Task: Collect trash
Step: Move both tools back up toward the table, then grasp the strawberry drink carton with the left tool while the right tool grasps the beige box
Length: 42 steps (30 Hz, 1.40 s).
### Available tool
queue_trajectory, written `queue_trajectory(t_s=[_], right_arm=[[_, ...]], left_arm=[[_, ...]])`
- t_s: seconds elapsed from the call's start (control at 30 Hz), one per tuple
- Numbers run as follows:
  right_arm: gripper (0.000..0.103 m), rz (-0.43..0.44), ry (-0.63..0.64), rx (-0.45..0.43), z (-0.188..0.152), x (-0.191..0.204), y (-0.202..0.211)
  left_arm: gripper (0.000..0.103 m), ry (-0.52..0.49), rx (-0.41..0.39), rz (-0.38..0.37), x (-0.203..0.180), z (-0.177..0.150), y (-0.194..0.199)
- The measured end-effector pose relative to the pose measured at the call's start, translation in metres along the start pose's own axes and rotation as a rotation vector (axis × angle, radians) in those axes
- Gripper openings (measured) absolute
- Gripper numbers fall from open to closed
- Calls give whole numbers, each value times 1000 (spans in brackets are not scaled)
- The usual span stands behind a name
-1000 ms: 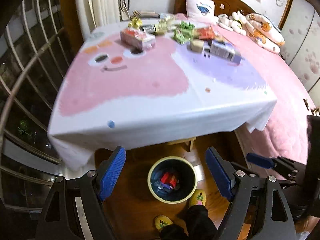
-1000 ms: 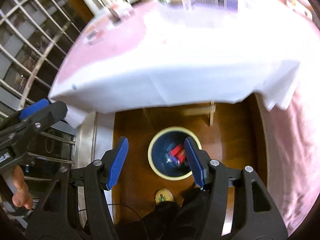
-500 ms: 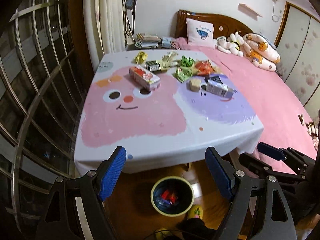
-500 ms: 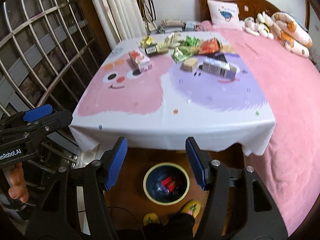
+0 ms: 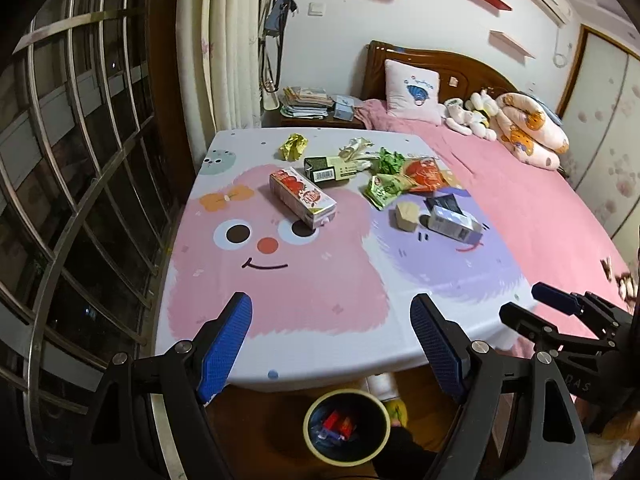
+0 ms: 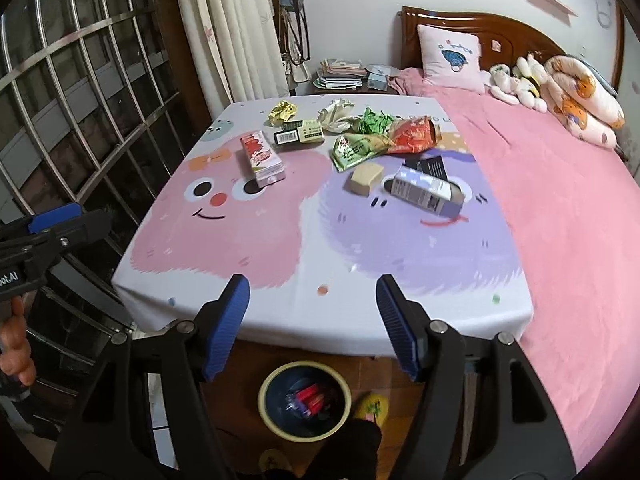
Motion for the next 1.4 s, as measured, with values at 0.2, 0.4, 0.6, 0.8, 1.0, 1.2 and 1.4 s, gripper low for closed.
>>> queue_trajectory(t_s=[0.2,0.4,0.6,0.8,1.0,1.2,1.4], right_arm=[[65,50,47,32,29,-35,-80],[65,140,141,94,59,-70,-169],[69,231,287,132,79,-93,-250],[71,318,363,202,80,-104,-313],[72,389,445,276,63,-94,-344],[72,447,493,345,52,-92,-370],[60,476,521,362,45,-87,-375]], left_arm=[[83,33,32,61,-5,15,-67],[83,126,113,136,-14,30,-152],[83,193,154,207,-25,45,-221],[83,234,198,249,-27,54,-278],[83,255,229,278,-18,56,-310],[83,296,254,299,-7,54,-332],[83,327,271,320,3,55,-350]])
Point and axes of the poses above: each gripper's, at about its wrist camera, not at the fingertips, and y roughly against the way its jaws point, x to its left, z to its top, the point moved 3 cm from there along -y, roughly the way its jaws point, and after that the axes turned 14 degrees about -x, right-handed, at the moved point
